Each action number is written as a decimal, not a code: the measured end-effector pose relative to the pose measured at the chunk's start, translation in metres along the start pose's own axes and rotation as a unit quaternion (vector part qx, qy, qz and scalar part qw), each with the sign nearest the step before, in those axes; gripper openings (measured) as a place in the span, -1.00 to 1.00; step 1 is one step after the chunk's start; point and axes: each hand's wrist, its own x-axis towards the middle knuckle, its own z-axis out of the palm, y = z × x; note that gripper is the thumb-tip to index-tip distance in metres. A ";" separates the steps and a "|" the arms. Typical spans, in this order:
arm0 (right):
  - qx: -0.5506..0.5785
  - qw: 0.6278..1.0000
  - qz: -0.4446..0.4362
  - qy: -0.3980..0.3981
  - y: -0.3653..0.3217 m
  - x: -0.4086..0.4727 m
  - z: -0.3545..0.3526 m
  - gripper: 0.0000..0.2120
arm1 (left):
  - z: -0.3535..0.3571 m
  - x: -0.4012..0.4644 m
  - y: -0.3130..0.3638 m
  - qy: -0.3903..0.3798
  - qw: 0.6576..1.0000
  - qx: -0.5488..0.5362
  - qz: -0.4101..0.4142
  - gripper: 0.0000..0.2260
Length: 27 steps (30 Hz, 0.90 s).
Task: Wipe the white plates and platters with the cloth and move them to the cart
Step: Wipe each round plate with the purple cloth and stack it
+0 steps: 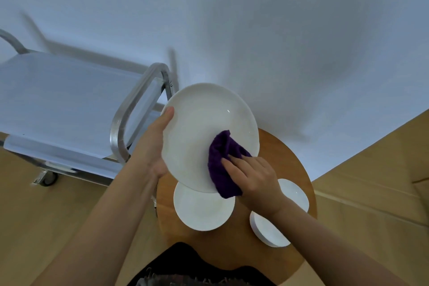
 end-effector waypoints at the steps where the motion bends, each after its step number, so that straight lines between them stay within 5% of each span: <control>1: 0.001 1.000 -0.004 0.013 -0.001 0.003 -0.002 -0.55 | 0.000 0.000 0.004 0.008 1.000 0.025 0.010 -0.76; 5: 0.085 0.994 0.030 0.055 -0.017 0.017 -0.015 -0.81 | 0.005 0.004 0.020 -0.015 0.991 0.124 0.050 -0.60; 7: 0.227 0.959 0.163 0.053 -0.029 0.031 -0.027 -0.77 | 0.006 0.008 0.024 -0.035 0.987 0.153 0.031 -0.32; 9: 0.368 0.862 0.348 0.033 -0.036 0.046 -0.041 -0.56 | 0.005 0.015 0.021 -0.026 0.989 0.145 0.018 -0.23; 13: 0.693 0.531 0.485 0.064 -0.020 0.052 -0.049 -0.50 | -0.010 0.028 -0.010 0.058 0.988 0.142 0.001 -0.44; 14: 0.726 0.480 0.488 0.068 -0.017 0.051 -0.049 -0.53 | -0.014 0.029 -0.020 0.064 0.992 0.103 -0.038 -0.46; 16: 0.749 0.436 0.495 0.063 -0.012 0.045 -0.047 -0.53 | -0.020 0.028 -0.031 0.081 0.992 0.039 -0.085 -0.48; 20: 0.714 0.417 0.558 0.066 -0.002 0.029 -0.043 -0.51 | -0.019 0.030 -0.029 0.172 0.984 0.015 -0.053 -0.58; 24: 0.514 0.558 0.644 0.094 0.006 0.025 -0.040 -0.48 | -0.016 0.031 -0.016 0.234 0.963 0.122 0.053 -0.59; 27: 0.497 0.646 0.563 0.134 0.009 0.040 -0.049 -0.45 | -0.010 0.024 -0.007 0.253 0.911 0.289 0.151 -0.53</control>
